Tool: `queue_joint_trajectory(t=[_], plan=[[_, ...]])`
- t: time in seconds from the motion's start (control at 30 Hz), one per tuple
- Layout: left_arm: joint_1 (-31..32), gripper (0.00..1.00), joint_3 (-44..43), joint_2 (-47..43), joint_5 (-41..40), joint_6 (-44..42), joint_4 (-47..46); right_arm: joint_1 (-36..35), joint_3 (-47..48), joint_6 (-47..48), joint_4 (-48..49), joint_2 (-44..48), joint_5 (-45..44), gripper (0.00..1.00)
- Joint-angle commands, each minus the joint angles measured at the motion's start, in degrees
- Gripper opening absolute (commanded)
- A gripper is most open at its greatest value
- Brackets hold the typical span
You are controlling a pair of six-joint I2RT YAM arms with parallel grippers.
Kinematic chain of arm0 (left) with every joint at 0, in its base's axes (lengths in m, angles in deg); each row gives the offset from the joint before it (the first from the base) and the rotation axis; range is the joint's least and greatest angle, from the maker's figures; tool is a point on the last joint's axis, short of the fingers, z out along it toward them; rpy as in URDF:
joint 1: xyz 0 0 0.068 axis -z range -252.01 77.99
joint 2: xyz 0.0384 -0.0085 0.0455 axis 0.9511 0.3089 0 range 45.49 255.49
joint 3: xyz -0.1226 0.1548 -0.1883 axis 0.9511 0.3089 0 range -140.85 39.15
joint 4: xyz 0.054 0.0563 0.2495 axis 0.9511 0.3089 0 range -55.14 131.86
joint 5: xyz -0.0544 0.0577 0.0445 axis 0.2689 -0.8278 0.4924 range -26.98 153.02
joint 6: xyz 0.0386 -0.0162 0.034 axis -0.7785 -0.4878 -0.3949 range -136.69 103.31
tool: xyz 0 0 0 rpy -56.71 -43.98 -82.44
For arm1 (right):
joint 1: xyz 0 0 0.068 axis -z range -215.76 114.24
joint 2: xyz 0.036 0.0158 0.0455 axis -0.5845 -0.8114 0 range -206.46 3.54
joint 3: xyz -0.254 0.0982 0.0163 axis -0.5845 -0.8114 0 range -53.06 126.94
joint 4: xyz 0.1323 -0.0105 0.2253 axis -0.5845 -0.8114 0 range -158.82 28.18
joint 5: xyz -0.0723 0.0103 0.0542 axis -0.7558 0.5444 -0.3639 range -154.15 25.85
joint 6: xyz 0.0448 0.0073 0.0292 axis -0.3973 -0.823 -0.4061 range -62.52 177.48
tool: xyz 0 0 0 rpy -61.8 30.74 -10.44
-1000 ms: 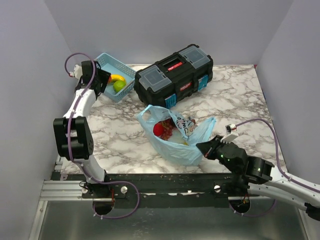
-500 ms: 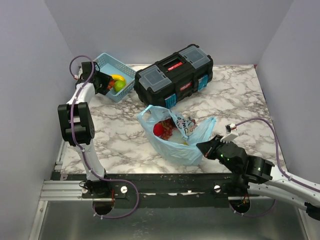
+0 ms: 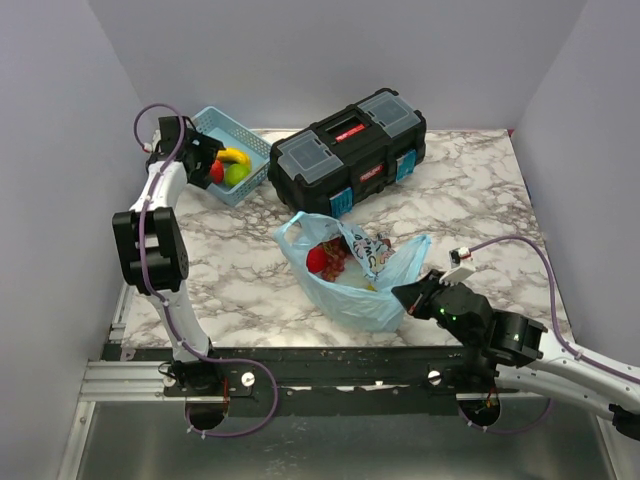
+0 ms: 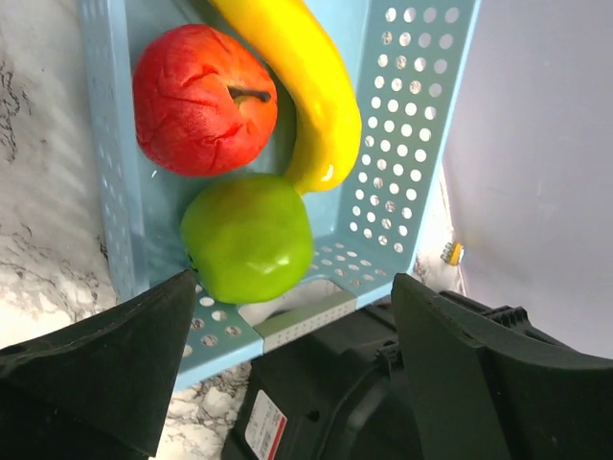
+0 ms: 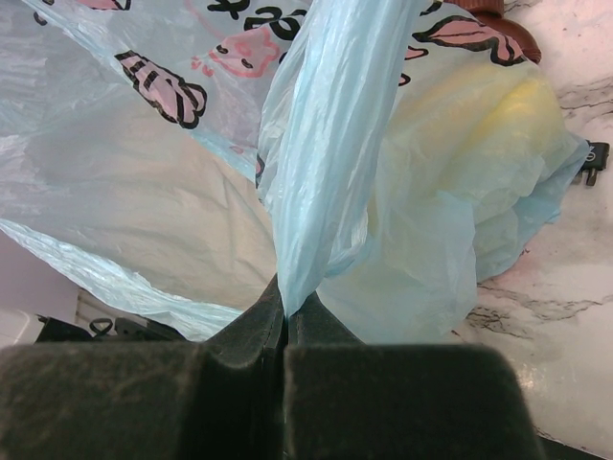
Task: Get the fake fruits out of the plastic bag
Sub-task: Place the fake fruit in the bin, then adjust the plastic bag at the center of the board.
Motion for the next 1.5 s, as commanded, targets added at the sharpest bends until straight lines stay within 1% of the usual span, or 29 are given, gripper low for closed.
queue_joint_trajectory(t=[0.0,0.1,0.23,0.37,0.47,0.53,0.57,0.67,0.8,0.83,0.93,0.97,1.07,1.13,1.17,1.23,1.3,1.37,1.4,1.47], plan=[[1.54,0.82,-1.62,-7.23,0.14,-1.42,1.11,-0.01,-0.22,-0.48,0.99,-0.19,-0.93,0.01],[3.60,0.82,-3.93,-10.77,0.66,-3.26,2.31,0.02,-0.37,-0.56,1.23,-0.20,-0.94,0.01],[6.54,0.80,-4.85,-15.93,3.38,-3.42,0.68,0.02,-0.74,-0.61,1.85,-0.41,-0.69,0.01],[12.03,0.78,-5.41,-22.22,2.58,-5.55,-0.55,-0.01,-1.05,-0.80,2.45,-0.67,-0.32,0.01],[18.98,0.75,-5.94,-26.32,-0.88,-9.43,-0.34,-0.02,-1.54,-0.72,3.36,-0.94,0.03,0.01],[25.18,0.74,-5.55,-28.10,-3.98,-13.08,-0.66,0.01,-1.45,-0.51,3.69,-1.45,-0.08,0.01],[28.72,0.74,-5.05,-28.76,-4.46,-15.16,-1.08,-0.01,-1.24,-0.36,3.85,-1.75,-0.14,0.01],[36.21,0.72,-3.71,-30.00,-4.26,-19.71,-1.16,-0.05,-0.74,0.23,3.68,-2.52,-0.40,0.01],[44.27,0.71,3.28,-34.12,-0.53,-27.26,-3.45,0.00,-0.82,-0.08,2.78,-2.07,-0.21,0.01],[45.46,0.71,6.02,-35.82,-0.37,-27.98,-4.42,-0.06,-1.08,-0.39,2.67,-1.65,-0.22,0.01],[49.55,0.71,15.45,-40.67,3.87,-29.89,-10.21,-0.05,-2.36,-0.98,2.74,-0.13,-0.34,0.01],[51.11,0.71,17.44,-41.65,4.24,-31.15,-10.38,-0.04,-2.57,-1.02,2.83,0.30,-0.36,0.01],[56.81,0.70,22.76,-44.65,1.90,-35.48,-7.42,-0.04,-2.79,-1.05,2.37,1.27,-0.52,0.01],[61.10,0.69,26.90,-46.56,0.81,-39.43,-7.07,0.01,-2.69,-0.99,1.63,1.67,-0.69,0.01],[63.68,0.68,28.90,-47.46,-0.97,-41.24,-7.14,0.00,-2.76,-1.01,1.44,1.76,-0.78,0.01],[67.73,0.67,33.91,-49.33,-4.72,-41.84,-7.87,-0.05,-2.86,-0.82,0.88,1.95,-0.71,0.01],[70.36,0.65,38.24,-49.99,-5.16,-42.15,-9.45,-0.04,-3.02,-0.88,0.34,2.14,-0.29,0.01],[72.32,0.63,39.75,-49.99,-6.70,-41.57,-9.02,-0.01,-3.33,-0.96,-0.25,2.22,0.33,0.01],[73.17,0.62,39.88,-50.14,-8.74,-41.31,-8.60,-0.06,-3.45,-1.17,-0.76,2.26,0.51,0.01],[74.72,0.62,39.55,-50.71,-10.74,-42.38,-8.23,-0.03,-3.71,-1.53,-1.27,2.41,1.06,0.01]])
